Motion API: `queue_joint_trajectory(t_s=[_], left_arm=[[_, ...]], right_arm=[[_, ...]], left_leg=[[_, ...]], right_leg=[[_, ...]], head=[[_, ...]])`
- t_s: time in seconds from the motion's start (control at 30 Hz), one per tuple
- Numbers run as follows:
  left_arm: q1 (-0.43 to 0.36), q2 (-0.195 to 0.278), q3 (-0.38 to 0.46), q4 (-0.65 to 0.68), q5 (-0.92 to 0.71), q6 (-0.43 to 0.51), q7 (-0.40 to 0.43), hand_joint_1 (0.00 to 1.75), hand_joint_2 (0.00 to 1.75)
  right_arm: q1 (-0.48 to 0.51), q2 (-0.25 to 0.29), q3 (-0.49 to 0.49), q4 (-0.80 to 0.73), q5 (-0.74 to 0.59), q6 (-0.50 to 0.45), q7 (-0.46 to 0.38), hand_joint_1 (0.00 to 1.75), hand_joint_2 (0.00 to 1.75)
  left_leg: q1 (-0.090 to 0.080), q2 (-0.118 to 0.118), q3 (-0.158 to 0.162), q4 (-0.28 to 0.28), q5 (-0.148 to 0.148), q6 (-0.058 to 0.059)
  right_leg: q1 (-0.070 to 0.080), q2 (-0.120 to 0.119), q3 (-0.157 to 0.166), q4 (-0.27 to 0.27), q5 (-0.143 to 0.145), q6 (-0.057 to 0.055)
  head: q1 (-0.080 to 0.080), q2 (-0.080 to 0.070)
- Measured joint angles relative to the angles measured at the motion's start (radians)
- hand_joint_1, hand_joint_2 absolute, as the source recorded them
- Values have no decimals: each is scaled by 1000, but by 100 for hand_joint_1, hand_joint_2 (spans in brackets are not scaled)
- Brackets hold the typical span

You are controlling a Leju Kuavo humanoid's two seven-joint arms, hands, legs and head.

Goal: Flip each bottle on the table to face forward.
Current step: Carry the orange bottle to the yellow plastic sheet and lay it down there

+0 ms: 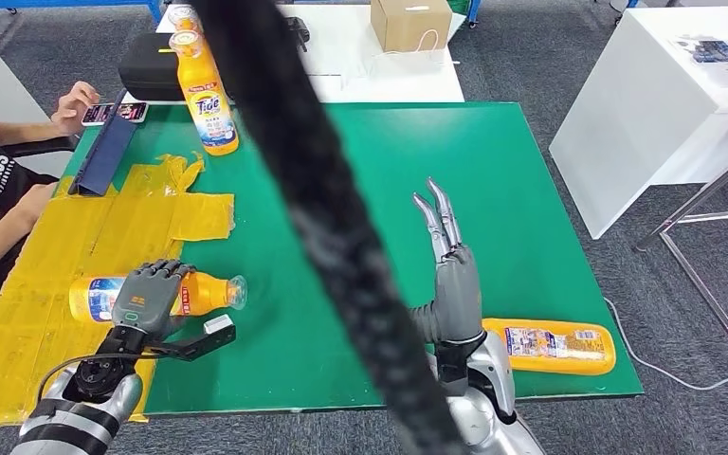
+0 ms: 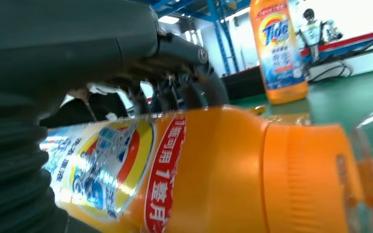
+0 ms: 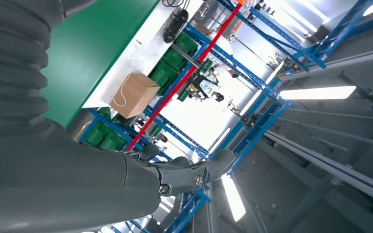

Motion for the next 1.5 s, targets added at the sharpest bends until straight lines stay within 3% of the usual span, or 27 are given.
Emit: queue_joint_trajectory(t_s=[0.03,0.13,0.17,0.67,0.93,1.17,1.3,1.5], left_arm=[[-9,-4,-1,21,4,1,7,159,175],[-37,-17,-1,79,19,9,25,33,175],[-44,-20,0,95,27,14,28,5,175],[-2,-42,71,116,103,69,4,0,175],[219,-82,99,-179,103,228,-96,0,175],[337,-135,88,-403,-23,373,-127,0,175],[394,-171,47,-528,34,383,-165,0,175],[413,-176,-28,-613,294,327,-247,0,175]], right_arm=[[1,-2,-1,-1,3,2,3,0,175],[3,-8,-3,-3,25,19,25,0,175],[3,-10,-3,-3,38,27,36,0,175],[22,-81,-8,14,178,169,168,0,175],[65,-199,-80,17,249,247,206,0,175],[112,-274,-159,16,304,276,236,0,175],[148,-315,-231,16,351,284,260,0,175],[212,-381,-321,23,308,345,216,0,175]], left_leg=[[0,0,0,0,0,0],[0,0,2,0,0,0],[0,0,2,0,0,0],[0,1,3,0,0,0],[-2,-1,1,0,-1,1],[-2,-1,1,0,-2,1],[-2,-2,0,0,-2,2],[-2,-4,0,0,-3,3]], right_leg=[[0,0,0,0,0,0],[0,0,2,0,0,0],[0,0,3,0,0,0],[0,0,3,0,0,0],[-2,0,2,-1,0,0],[-2,0,1,-1,0,1],[-2,-1,1,-1,0,1],[-2,-1,2,-2,-2,3]], head=[[0,0],[0,0],[0,0],[0,0],[0,0],[0,0],[0,0],[0,0]])
